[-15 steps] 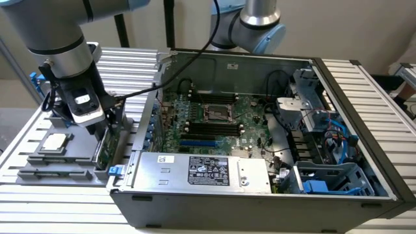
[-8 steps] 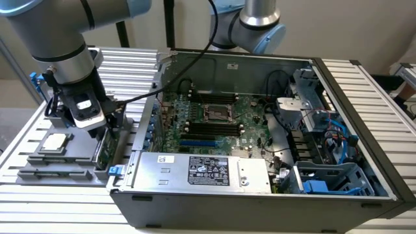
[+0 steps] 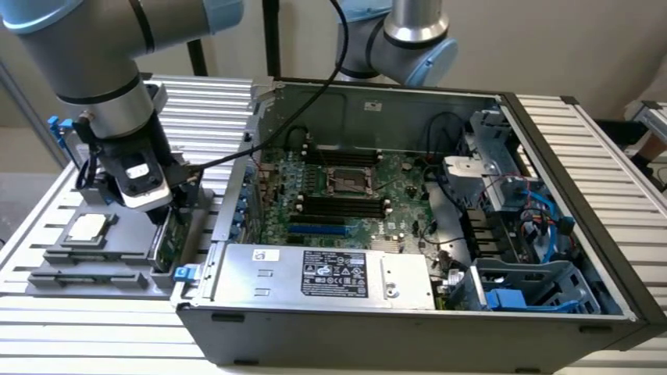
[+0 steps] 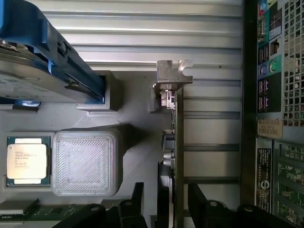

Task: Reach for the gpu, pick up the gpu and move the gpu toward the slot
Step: 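Pick up the gpu and move the gpu toward the slot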

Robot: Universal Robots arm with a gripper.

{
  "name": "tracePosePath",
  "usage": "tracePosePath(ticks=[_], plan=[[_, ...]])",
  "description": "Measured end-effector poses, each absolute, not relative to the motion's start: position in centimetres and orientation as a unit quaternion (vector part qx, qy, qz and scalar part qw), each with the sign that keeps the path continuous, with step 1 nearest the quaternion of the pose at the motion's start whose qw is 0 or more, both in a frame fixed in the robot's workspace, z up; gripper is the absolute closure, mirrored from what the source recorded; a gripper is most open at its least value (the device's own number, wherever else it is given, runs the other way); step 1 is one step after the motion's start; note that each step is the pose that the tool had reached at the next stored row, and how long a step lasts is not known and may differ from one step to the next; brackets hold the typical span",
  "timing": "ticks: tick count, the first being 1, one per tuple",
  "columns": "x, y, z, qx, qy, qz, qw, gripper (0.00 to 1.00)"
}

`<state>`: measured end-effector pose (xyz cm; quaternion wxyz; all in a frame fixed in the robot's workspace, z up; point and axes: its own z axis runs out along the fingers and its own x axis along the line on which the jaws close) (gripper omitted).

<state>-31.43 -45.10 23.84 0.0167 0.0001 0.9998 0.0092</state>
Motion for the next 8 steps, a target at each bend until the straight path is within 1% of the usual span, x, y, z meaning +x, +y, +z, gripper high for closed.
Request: tracePosePath(ticks=[1, 4, 5, 6, 7, 8], plan=[[-31.43, -45.03, 23.84, 0.0, 1.0, 0.009, 0.017, 0.55], [-31.43, -44.74, 23.84, 0.0, 1.0, 0.008, 0.017, 0.55], [-31.44, -44.73, 23.83, 0.0, 1.0, 0.008, 0.017, 0.58], [-31.47, -44.73, 23.83, 0.0, 1.0, 0.007, 0.018, 0.58], [-31.49, -44.73, 23.84, 0.0, 1.0, 0.006, 0.018, 0.65], [-31.49, -44.73, 23.83, 0.0, 1.0, 0.006, 0.018, 0.65]])
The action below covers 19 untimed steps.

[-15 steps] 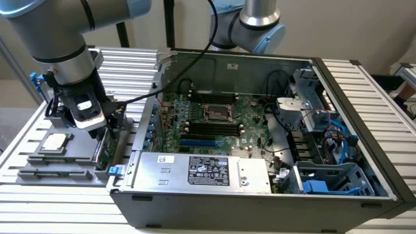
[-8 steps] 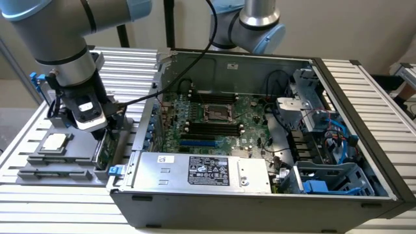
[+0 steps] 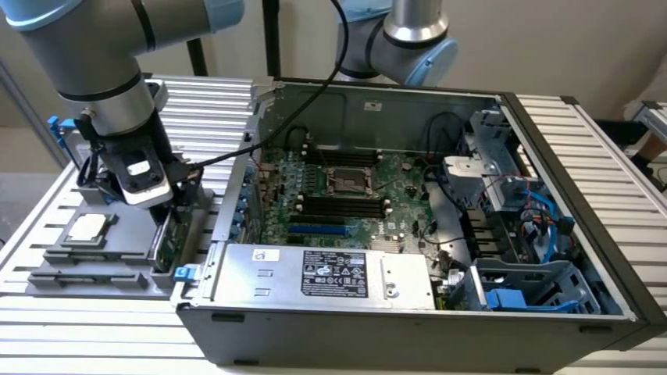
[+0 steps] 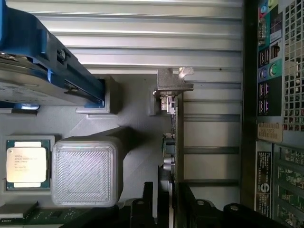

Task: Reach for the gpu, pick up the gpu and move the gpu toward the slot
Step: 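Pick up the gpu and move the gpu toward the slot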

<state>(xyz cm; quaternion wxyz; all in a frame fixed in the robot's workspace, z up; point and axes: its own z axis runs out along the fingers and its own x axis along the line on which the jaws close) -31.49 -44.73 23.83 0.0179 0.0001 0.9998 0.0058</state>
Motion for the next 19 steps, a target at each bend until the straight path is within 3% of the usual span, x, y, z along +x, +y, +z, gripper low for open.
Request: tracePosePath(ticks=[12, 14, 15, 19], plan=[[-31.5, -44.86, 23.76, 0.003, 1.0, -0.003, 0.019, 0.65], [-31.49, -44.85, 23.76, 0.003, 1.0, -0.003, 0.02, 0.67], [-31.49, -44.85, 23.76, 0.003, 1.0, -0.003, 0.021, 0.73], [-31.49, -44.85, 23.76, 0.003, 1.0, -0.003, 0.022, 0.73]])
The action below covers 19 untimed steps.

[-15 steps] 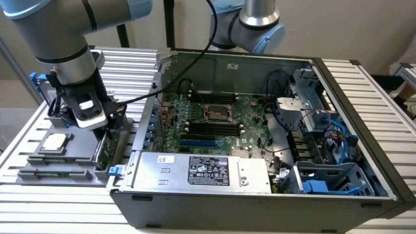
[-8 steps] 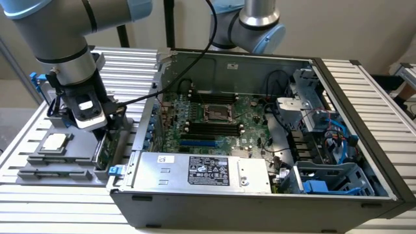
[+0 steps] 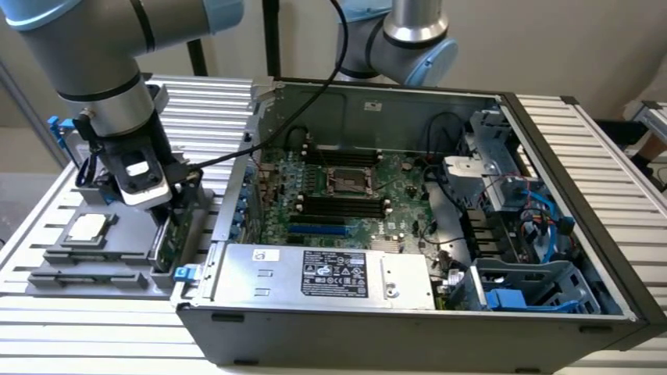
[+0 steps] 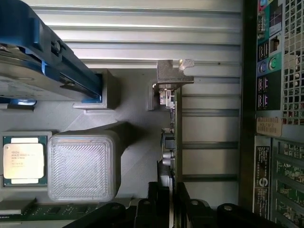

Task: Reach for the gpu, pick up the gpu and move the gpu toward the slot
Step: 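Pick up the gpu and move the gpu toward the slot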

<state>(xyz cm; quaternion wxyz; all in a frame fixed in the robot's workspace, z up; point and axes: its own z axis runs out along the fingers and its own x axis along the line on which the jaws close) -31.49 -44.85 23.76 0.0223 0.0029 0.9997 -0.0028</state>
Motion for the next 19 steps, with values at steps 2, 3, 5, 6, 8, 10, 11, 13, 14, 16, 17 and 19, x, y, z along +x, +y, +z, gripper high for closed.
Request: tracePosePath(ticks=[2, 3, 5, 6, 8, 10, 11, 13, 14, 16, 17, 19], plan=[[-31.49, -44.85, 23.76, 0.003, 1.0, -0.003, 0.023, 0.73], [-31.49, -44.85, 23.76, 0.003, 1.0, -0.003, 0.023, 0.73], [-31.5, -44.85, 23.76, 0.003, 1.0, -0.003, 0.023, 0.73], [-31.5, -44.85, 23.76, 0.003, 1.0, -0.003, 0.023, 0.73], [-31.51, -44.87, 23.77, 0.003, 1.0, -0.002, 0.023, 0.73], [-31.5, -44.9, 23.81, 0.003, 1.0, -0.001, 0.023, 0.73], [-31.5, -44.93, 23.85, 0.003, 1.0, 0.0, 0.023, 0.73], [-31.5, -45.0, 23.9, 0.003, 1.0, 0.002, 0.021, 0.73], [-31.5, -45.03, 23.94, 0.003, 1.0, 0.002, 0.021, 0.73], [-31.5, -45.09, 24.03, 0.003, 1.0, 0.003, 0.018, 0.73], [-31.5, -45.1, 24.05, 0.003, 1.0, 0.003, 0.017, 0.73], [-31.5, -45.1, 24.06, 0.003, 1.0, 0.003, 0.017, 0.73]])
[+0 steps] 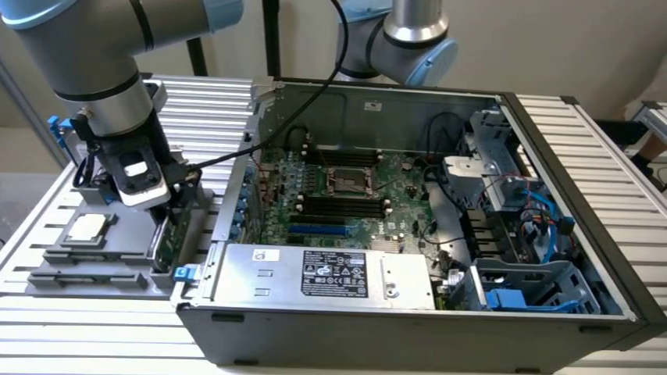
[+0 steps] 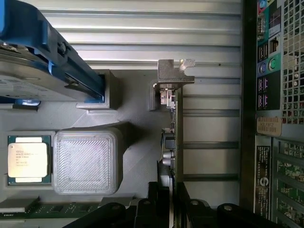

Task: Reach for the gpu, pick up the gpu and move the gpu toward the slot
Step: 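Pick up the gpu and move the gpu toward the slot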

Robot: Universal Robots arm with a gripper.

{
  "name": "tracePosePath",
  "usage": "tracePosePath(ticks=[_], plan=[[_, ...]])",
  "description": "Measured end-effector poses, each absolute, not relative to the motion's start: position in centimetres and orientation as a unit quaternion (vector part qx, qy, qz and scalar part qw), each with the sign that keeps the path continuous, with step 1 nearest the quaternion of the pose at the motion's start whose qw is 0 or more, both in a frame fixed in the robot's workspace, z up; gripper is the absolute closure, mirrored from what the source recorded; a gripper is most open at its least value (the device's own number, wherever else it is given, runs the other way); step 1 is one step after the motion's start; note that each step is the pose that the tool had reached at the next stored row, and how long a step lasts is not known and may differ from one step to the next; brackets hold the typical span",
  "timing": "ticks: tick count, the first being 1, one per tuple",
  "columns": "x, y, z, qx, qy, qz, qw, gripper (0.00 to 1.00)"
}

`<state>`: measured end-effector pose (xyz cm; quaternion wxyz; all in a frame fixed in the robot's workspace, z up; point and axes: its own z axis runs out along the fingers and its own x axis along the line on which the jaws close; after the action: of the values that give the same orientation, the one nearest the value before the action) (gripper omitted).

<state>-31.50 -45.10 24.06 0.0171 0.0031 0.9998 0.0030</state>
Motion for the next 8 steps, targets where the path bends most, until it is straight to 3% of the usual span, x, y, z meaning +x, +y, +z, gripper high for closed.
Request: tracePosePath(ticks=[8], plan=[[-31.39, -45.3, 24.06, 0.003, 1.0, 0.006, 0.015, 0.73]])
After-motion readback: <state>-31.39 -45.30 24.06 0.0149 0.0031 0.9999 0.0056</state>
